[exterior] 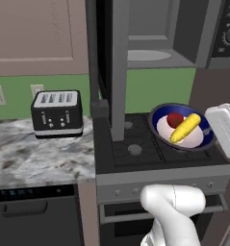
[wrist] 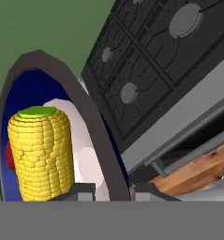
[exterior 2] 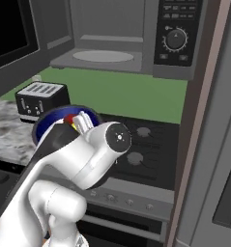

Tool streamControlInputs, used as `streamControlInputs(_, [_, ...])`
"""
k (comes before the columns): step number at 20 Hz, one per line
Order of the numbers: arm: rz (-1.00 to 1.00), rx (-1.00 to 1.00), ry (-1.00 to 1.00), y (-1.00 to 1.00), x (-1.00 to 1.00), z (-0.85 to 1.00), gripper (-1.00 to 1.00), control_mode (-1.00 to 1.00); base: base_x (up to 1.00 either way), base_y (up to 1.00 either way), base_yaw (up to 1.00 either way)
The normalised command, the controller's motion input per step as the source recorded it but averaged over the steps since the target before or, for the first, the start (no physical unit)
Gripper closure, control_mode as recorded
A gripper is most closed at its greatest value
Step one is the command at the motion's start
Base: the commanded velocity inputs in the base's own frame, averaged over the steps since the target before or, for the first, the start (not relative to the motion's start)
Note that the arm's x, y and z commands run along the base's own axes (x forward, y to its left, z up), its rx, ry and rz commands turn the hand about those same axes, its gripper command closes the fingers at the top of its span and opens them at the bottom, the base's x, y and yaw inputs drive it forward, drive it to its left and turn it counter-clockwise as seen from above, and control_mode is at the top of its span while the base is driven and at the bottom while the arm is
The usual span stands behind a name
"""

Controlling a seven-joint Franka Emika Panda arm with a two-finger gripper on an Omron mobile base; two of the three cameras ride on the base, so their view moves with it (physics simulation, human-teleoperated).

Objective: Place the bowl containing the corn and tomato in the microwave. Close the microwave door and press the start button to microwave the meal.

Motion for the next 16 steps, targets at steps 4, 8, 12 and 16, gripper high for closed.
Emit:
streamControlInputs(4, [-0.07, 0.02, -0.05, 0.0, 0.0, 0.46, 1.0, -1.0, 0.0, 0.0, 0.0])
streamControlInputs(8, [-0.11, 0.0, 0.0, 0.0, 0.0, 0.52, 1.0, -1.0, 0.0, 0.0, 0.0])
streamControlInputs(12, [-0.18, 0.0, 0.0, 0.06, 0.08, 0.51, 1.0, -1.0, 0.0, 0.0, 0.0])
streamControlInputs(16, [-0.17, 0.0, 0.0, 0.09, 0.19, 0.5, 1.0, -1.0, 0.0, 0.0, 0.0])
